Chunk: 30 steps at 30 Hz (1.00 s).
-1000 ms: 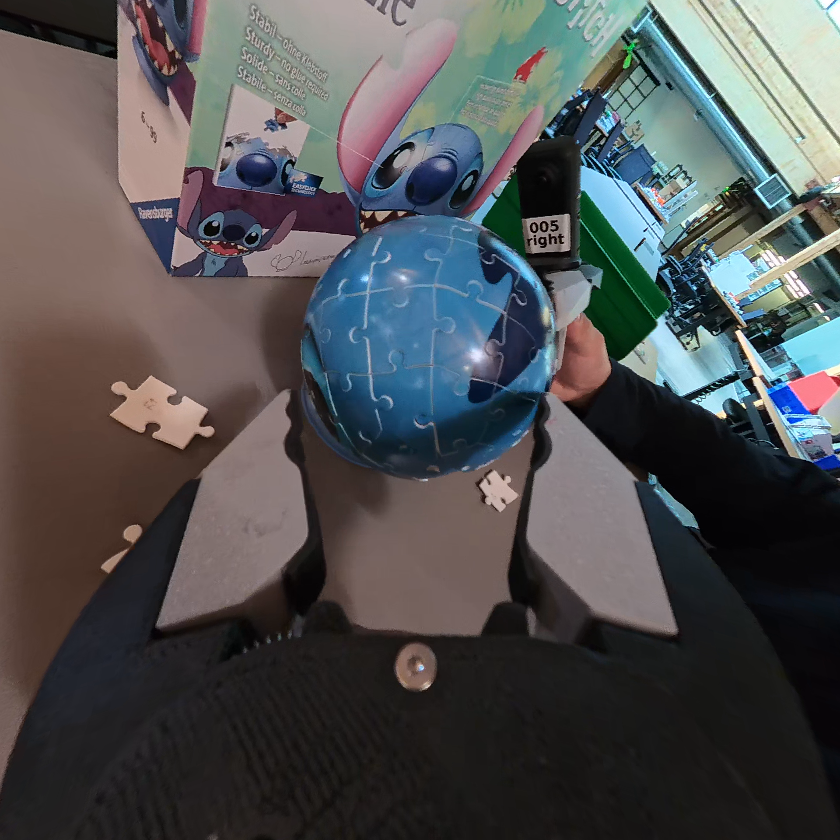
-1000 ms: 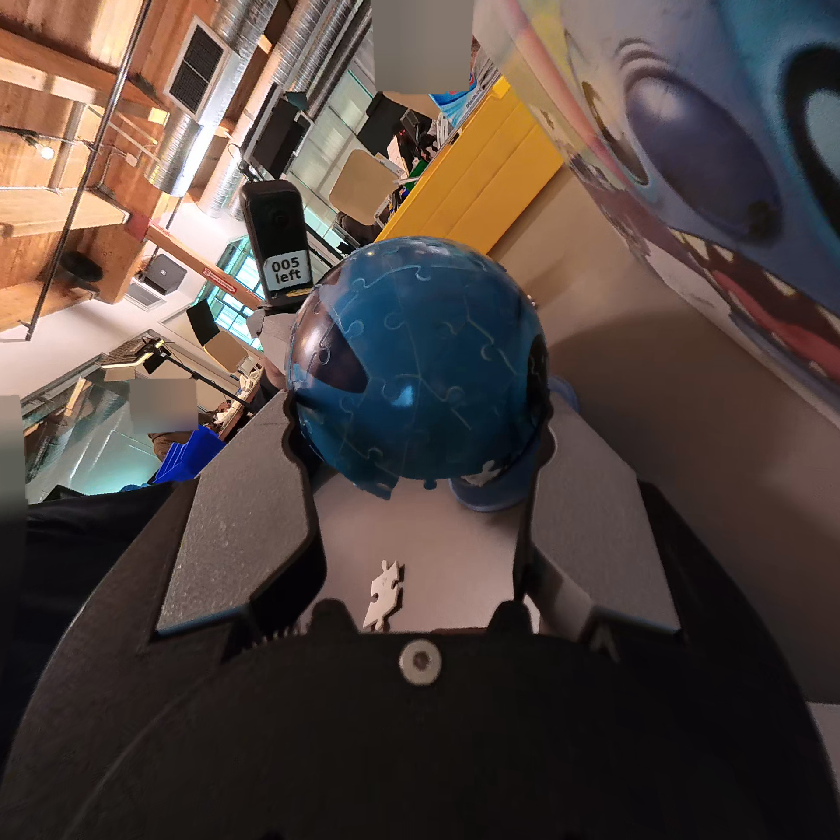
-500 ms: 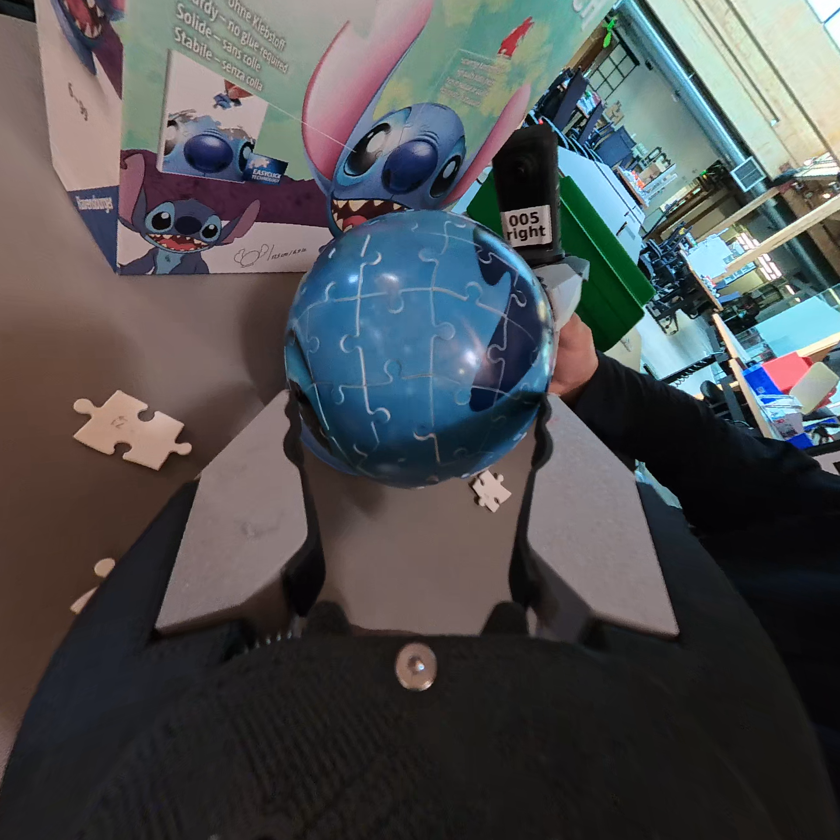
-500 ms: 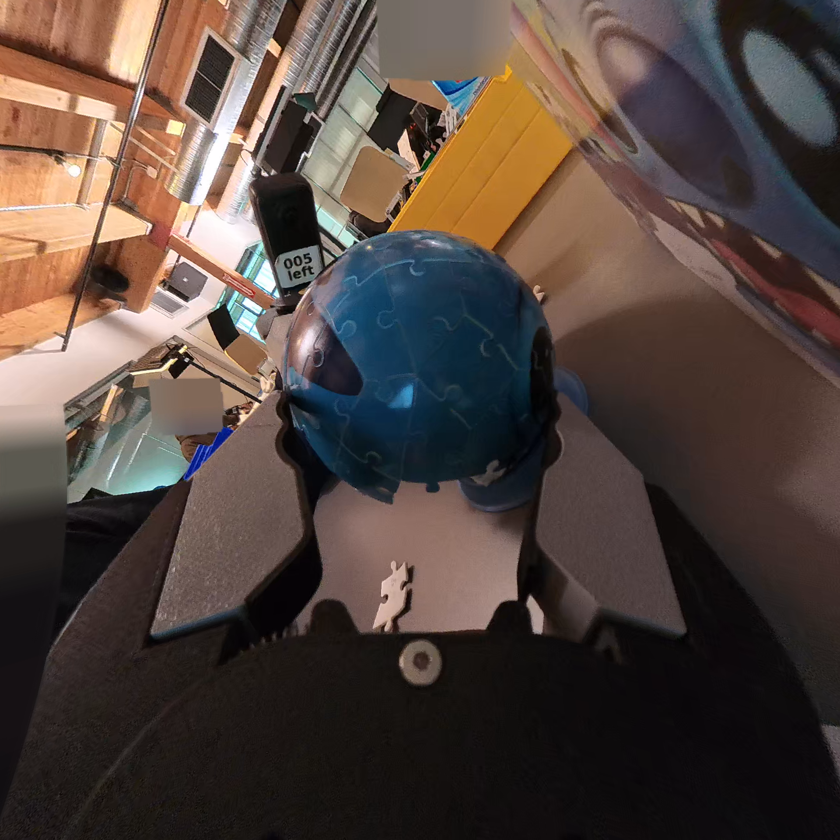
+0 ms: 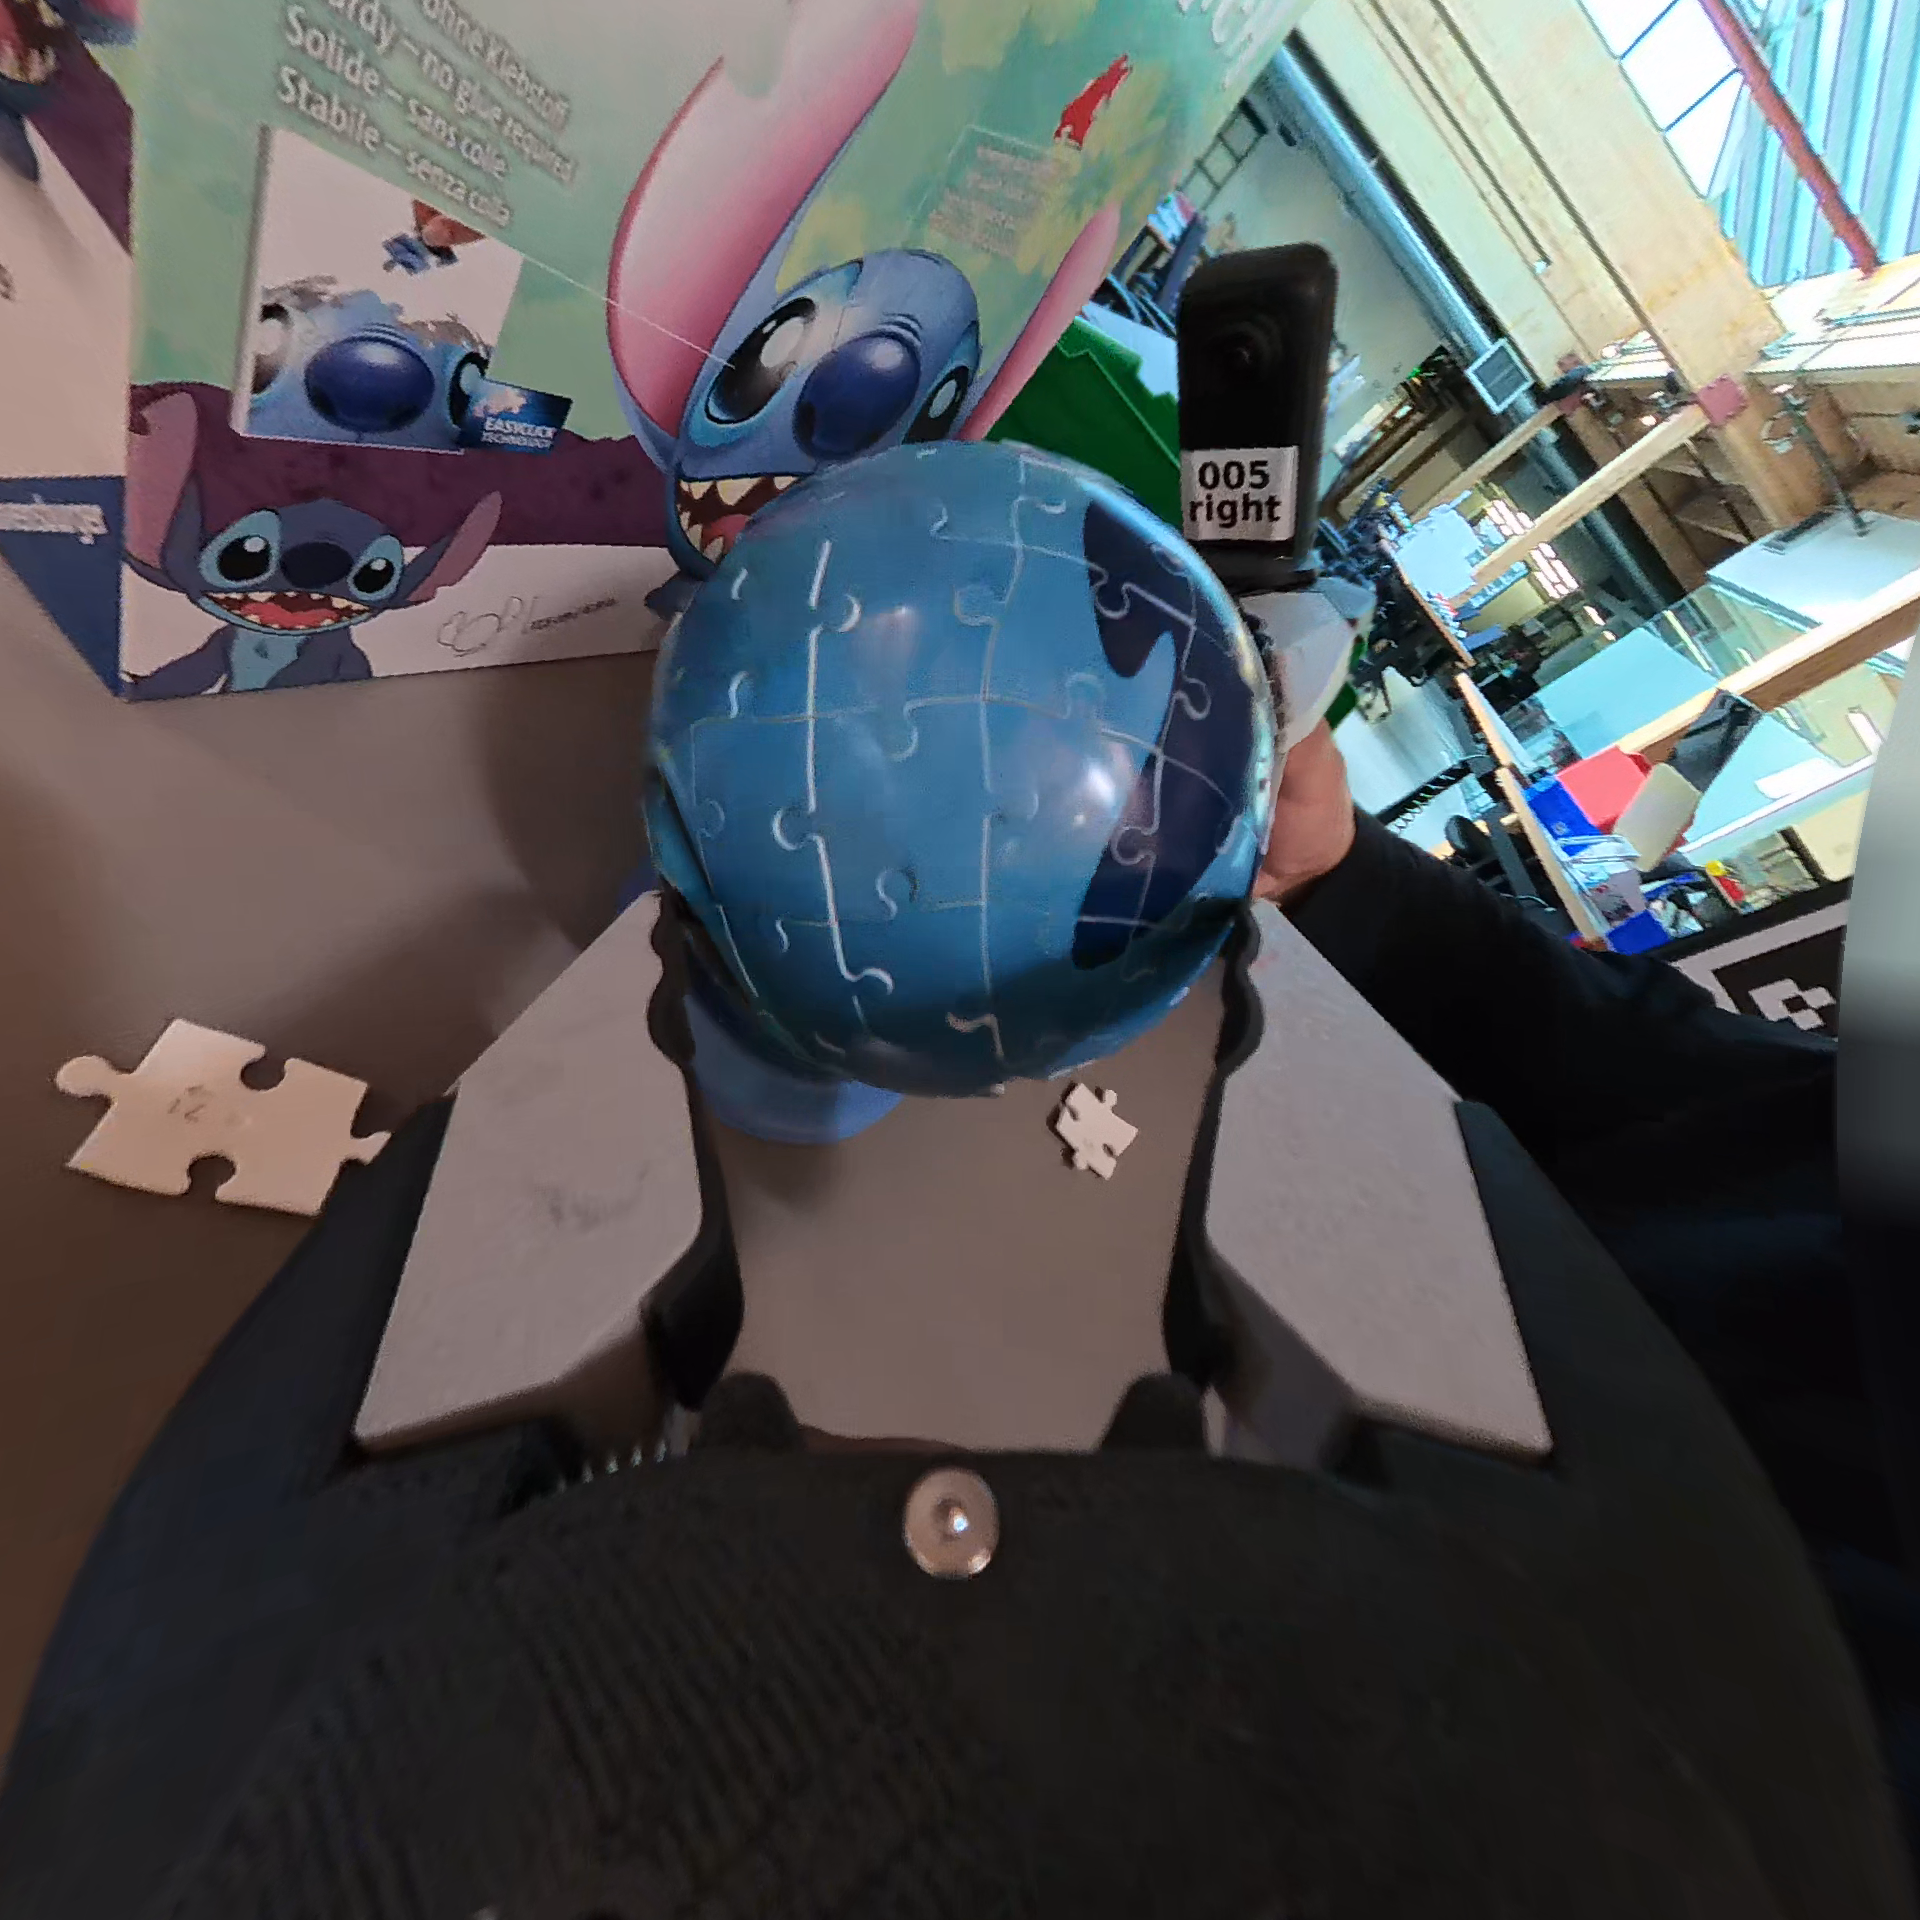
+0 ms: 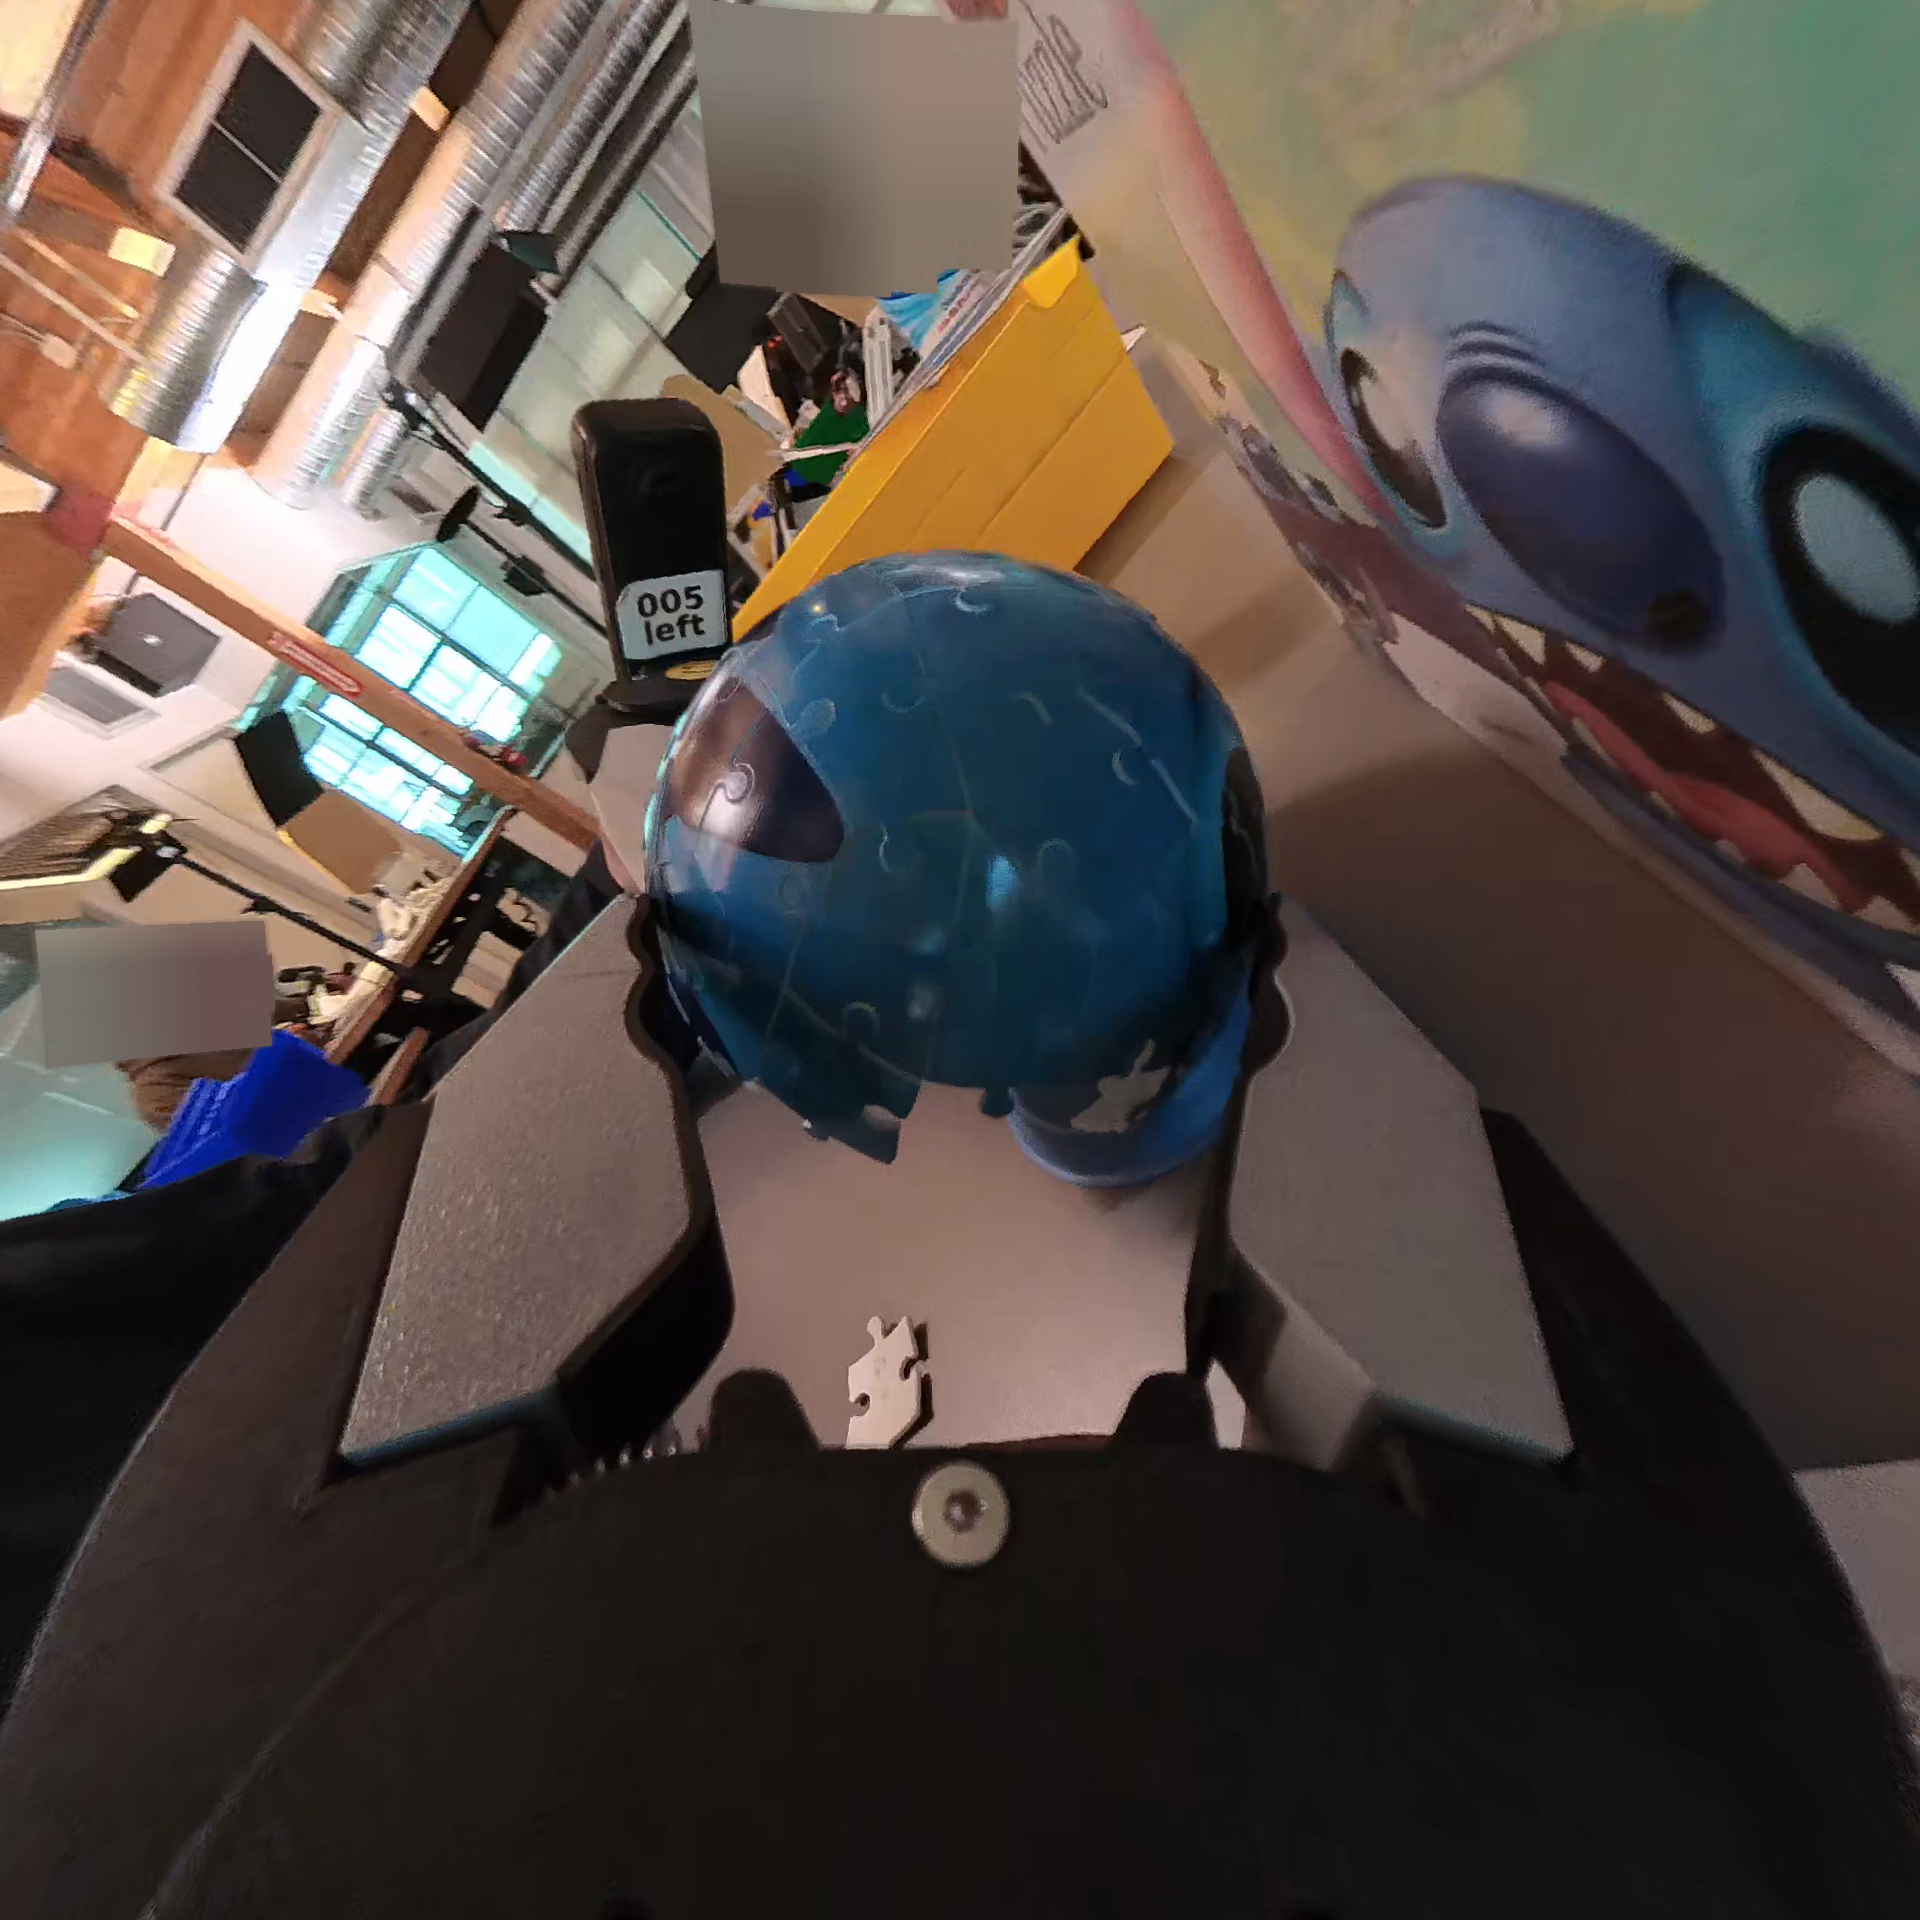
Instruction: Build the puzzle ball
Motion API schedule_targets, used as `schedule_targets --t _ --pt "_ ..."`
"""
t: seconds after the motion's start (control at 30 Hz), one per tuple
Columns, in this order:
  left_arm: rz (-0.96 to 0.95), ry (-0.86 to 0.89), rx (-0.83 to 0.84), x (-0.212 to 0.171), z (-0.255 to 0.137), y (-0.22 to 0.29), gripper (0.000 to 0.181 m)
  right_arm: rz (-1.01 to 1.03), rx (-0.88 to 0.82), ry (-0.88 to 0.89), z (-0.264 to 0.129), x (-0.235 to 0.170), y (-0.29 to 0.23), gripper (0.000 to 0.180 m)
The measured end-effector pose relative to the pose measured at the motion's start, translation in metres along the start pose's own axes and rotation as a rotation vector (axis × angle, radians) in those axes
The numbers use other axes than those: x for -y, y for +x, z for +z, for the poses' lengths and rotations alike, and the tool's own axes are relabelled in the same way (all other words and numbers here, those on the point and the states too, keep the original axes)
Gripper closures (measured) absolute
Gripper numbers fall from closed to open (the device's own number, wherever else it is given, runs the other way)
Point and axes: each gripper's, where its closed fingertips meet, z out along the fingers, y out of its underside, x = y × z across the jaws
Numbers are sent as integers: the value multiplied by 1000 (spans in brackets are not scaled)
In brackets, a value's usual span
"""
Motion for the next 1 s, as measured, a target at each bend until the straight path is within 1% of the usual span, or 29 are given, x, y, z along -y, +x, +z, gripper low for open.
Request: schedule_targets --t 0.27,0.47,0.7,0.87,1.0 --pt "7 -13 -61 -1 4 -4 79 -45 -71 -13 -3 -1 2 69" --pt "-25 -8 -103 -3 2 -6 81 -60 -79 -7 -2 -1 2 72" --pt "-17 17 -70 -2 -12 -13 84 -73 -69 -1 -3 -1 0 78" --pt "-12 11 -44 -7 -18 -15 84 -105 -76 -8 -2 -2 -3 80" --pt "5 12 -6 -10 -23 -19 88 -121 -85 -19 -2 -5 -3 80"
